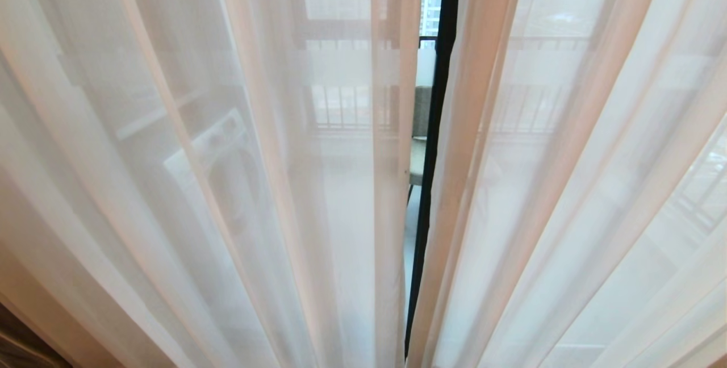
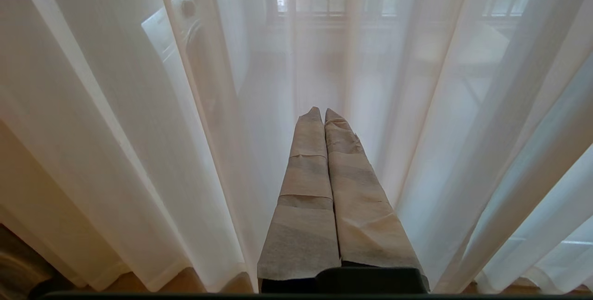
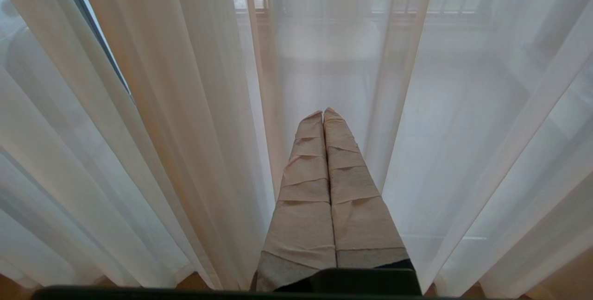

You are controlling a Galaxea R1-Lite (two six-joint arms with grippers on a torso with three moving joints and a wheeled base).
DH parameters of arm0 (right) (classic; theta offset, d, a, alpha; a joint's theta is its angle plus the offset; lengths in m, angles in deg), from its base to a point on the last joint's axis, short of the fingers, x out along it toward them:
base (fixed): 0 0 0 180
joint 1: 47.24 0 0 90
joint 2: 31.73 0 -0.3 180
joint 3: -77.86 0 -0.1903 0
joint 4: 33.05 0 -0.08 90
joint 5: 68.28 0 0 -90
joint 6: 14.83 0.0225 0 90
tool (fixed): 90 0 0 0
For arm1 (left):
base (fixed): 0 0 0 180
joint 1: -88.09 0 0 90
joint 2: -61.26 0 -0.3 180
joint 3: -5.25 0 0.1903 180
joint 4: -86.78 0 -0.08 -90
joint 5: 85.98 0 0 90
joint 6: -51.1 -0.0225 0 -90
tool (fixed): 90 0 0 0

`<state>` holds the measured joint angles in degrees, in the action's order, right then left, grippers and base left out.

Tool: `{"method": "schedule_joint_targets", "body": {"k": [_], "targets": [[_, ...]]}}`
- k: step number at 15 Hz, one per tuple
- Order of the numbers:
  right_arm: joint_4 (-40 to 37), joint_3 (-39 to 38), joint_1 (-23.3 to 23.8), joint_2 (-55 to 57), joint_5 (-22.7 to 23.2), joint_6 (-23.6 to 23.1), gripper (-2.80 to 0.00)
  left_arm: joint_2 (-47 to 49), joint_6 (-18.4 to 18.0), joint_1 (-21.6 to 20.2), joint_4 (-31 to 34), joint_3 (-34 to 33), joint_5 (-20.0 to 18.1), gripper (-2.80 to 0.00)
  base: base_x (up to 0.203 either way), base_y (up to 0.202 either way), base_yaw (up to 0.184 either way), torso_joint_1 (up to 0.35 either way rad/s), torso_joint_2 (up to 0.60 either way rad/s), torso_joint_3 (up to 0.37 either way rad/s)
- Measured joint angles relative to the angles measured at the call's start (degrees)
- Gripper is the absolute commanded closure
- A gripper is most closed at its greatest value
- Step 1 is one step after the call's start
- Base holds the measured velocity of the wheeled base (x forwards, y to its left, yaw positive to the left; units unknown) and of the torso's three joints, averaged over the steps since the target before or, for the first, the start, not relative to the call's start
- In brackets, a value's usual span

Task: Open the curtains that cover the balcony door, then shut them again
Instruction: Pull the outer curtains open on both sides

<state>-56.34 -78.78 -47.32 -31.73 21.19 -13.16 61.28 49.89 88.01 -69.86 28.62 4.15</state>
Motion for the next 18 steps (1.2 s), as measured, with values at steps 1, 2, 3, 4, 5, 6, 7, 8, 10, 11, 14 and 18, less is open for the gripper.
{"method": "schedule_joint_targets", "body": {"k": [1, 2, 3, 4, 5, 6, 7, 8, 10, 11, 14, 18], "targets": [[0.0, 0.0, 0.0, 0.0, 0.0, 0.0, 0.00, 0.0, 0.0, 0.0, 0.0, 0.0, 0.0, 0.00, 0.000, 0.000, 0.000, 0.000, 0.00, 0.000], [0.0, 0.0, 0.0, 0.0, 0.0, 0.0, 0.00, 0.0, 0.0, 0.0, 0.0, 0.0, 0.0, 0.00, 0.000, 0.000, 0.000, 0.000, 0.00, 0.000], [0.0, 0.0, 0.0, 0.0, 0.0, 0.0, 0.00, 0.0, 0.0, 0.0, 0.0, 0.0, 0.0, 0.00, 0.000, 0.000, 0.000, 0.000, 0.00, 0.000], [0.0, 0.0, 0.0, 0.0, 0.0, 0.0, 0.00, 0.0, 0.0, 0.0, 0.0, 0.0, 0.0, 0.00, 0.000, 0.000, 0.000, 0.000, 0.00, 0.000], [0.0, 0.0, 0.0, 0.0, 0.0, 0.0, 0.00, 0.0, 0.0, 0.0, 0.0, 0.0, 0.0, 0.00, 0.000, 0.000, 0.000, 0.000, 0.00, 0.000], [0.0, 0.0, 0.0, 0.0, 0.0, 0.0, 0.00, 0.0, 0.0, 0.0, 0.0, 0.0, 0.0, 0.00, 0.000, 0.000, 0.000, 0.000, 0.00, 0.000], [0.0, 0.0, 0.0, 0.0, 0.0, 0.0, 0.00, 0.0, 0.0, 0.0, 0.0, 0.0, 0.0, 0.00, 0.000, 0.000, 0.000, 0.000, 0.00, 0.000], [0.0, 0.0, 0.0, 0.0, 0.0, 0.0, 0.00, 0.0, 0.0, 0.0, 0.0, 0.0, 0.0, 0.00, 0.000, 0.000, 0.000, 0.000, 0.00, 0.000], [0.0, 0.0, 0.0, 0.0, 0.0, 0.0, 0.00, 0.0, 0.0, 0.0, 0.0, 0.0, 0.0, 0.00, 0.000, 0.000, 0.000, 0.000, 0.00, 0.000], [0.0, 0.0, 0.0, 0.0, 0.0, 0.0, 0.00, 0.0, 0.0, 0.0, 0.0, 0.0, 0.0, 0.00, 0.000, 0.000, 0.000, 0.000, 0.00, 0.000], [0.0, 0.0, 0.0, 0.0, 0.0, 0.0, 0.00, 0.0, 0.0, 0.0, 0.0, 0.0, 0.0, 0.00, 0.000, 0.000, 0.000, 0.000, 0.00, 0.000], [0.0, 0.0, 0.0, 0.0, 0.0, 0.0, 0.00, 0.0, 0.0, 0.0, 0.0, 0.0, 0.1, 0.00, 0.000, 0.000, 0.000, 0.000, 0.00, 0.000]]}}
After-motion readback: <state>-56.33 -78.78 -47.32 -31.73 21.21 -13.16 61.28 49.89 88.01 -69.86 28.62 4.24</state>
